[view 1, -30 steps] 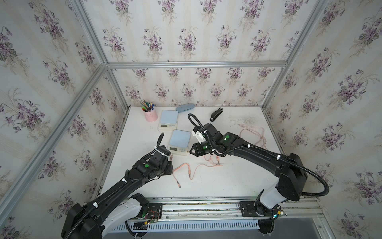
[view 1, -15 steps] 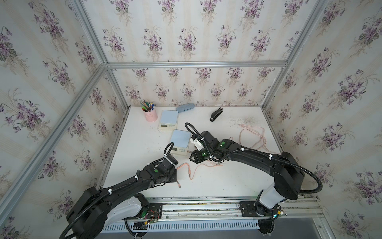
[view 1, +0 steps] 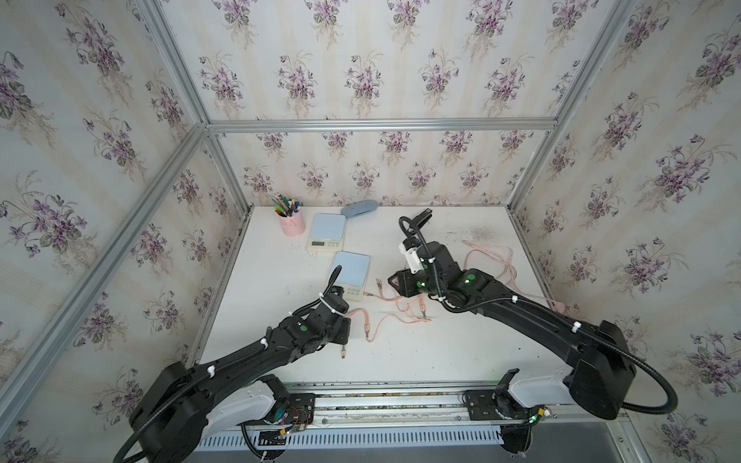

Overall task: Charge the electronic scale
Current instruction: Pick up the charging cable from the center of the board.

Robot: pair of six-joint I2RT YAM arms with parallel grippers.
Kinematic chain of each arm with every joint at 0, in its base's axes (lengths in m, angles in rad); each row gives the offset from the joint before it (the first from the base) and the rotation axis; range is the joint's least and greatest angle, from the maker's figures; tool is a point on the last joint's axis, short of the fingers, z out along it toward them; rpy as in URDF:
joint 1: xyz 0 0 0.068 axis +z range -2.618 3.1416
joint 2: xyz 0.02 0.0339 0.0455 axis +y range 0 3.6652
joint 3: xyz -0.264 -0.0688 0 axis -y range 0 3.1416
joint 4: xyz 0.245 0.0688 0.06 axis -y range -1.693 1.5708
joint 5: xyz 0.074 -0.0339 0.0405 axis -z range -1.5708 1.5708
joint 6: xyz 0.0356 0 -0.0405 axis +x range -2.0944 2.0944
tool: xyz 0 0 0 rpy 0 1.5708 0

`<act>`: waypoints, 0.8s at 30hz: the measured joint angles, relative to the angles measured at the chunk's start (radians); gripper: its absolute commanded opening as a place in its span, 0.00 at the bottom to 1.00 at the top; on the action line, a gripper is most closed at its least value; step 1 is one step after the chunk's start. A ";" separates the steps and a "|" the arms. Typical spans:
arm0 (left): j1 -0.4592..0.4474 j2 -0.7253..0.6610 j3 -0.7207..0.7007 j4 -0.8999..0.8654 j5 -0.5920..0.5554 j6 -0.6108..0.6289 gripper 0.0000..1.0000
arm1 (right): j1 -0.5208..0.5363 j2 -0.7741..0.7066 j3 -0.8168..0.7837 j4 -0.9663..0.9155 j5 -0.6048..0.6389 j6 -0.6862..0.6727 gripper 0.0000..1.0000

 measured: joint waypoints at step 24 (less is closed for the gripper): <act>0.129 0.101 0.509 -0.248 0.673 0.764 0.01 | 0.027 -0.113 -0.038 0.040 -0.481 -0.610 0.59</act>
